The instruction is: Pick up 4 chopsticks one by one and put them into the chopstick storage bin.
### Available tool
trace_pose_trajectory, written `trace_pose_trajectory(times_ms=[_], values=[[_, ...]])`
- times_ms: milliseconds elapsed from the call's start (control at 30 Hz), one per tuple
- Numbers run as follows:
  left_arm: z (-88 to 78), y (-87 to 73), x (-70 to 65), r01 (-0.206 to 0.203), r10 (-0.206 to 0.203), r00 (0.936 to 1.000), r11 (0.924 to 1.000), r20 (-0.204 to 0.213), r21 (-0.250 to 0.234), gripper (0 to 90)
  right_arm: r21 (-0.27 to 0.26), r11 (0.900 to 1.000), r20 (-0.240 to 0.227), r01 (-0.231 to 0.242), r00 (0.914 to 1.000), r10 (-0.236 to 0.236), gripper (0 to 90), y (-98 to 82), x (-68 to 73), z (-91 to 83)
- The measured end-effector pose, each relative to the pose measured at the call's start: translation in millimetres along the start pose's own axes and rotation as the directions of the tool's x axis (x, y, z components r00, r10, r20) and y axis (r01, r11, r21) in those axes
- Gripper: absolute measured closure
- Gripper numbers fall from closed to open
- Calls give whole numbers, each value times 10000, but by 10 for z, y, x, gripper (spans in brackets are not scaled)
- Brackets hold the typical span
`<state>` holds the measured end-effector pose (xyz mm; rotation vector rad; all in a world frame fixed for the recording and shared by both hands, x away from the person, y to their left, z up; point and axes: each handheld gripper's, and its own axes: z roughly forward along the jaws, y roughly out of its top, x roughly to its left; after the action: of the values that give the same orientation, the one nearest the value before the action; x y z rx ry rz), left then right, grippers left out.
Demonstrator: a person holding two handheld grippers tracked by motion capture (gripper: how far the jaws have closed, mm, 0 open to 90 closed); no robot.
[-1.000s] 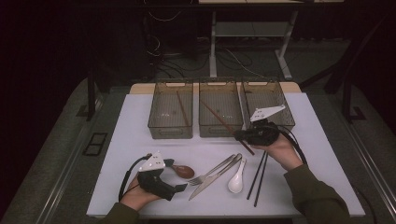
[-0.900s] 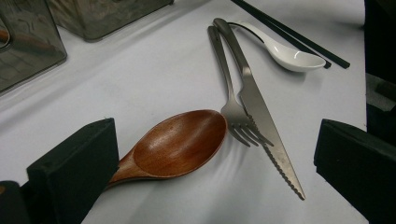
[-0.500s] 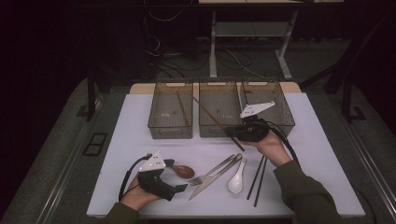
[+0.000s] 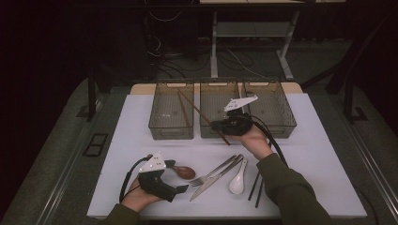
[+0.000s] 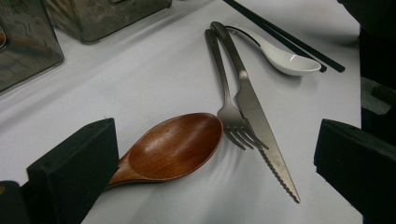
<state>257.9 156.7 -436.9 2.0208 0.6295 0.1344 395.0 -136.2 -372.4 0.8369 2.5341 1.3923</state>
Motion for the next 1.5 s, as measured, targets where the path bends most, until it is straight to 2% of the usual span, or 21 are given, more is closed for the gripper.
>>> trace_pose_trajectory(times_ms=[100,533,733,1000,1200,1333,1500], values=[[-4,0,0,0,0,10000,10000,9,-11,0,-144,9997,61,-186,9998,187,831,108,-2,83],[-10,0,12,-45,46,10000,10000,58,-60,0,-530,9981,586,-320,9977,351,831,519,12,466],[-9,1,4,-4,5,10000,9999,93,-104,0,-442,9989,645,-178,9977,206,831,675,65,643],[-14,3,5,-47,48,9999,9999,128,-125,0,-496,9982,569,-329,9977,357,831,848,97,827],[-18,6,-2,-9,12,9999,9998,147,-195,0,-367,9989,640,-295,9974,318,831,919,121,968],[-21,9,1,-46,49,9999,9998,155,-206,0,-234,9984,626,-509,9967,523,831,912,96,1076],[-25,8,0,-15,19,9998,9998,184,-209,0,282,9974,731,-670,9952,648,830,853,72,1217]])
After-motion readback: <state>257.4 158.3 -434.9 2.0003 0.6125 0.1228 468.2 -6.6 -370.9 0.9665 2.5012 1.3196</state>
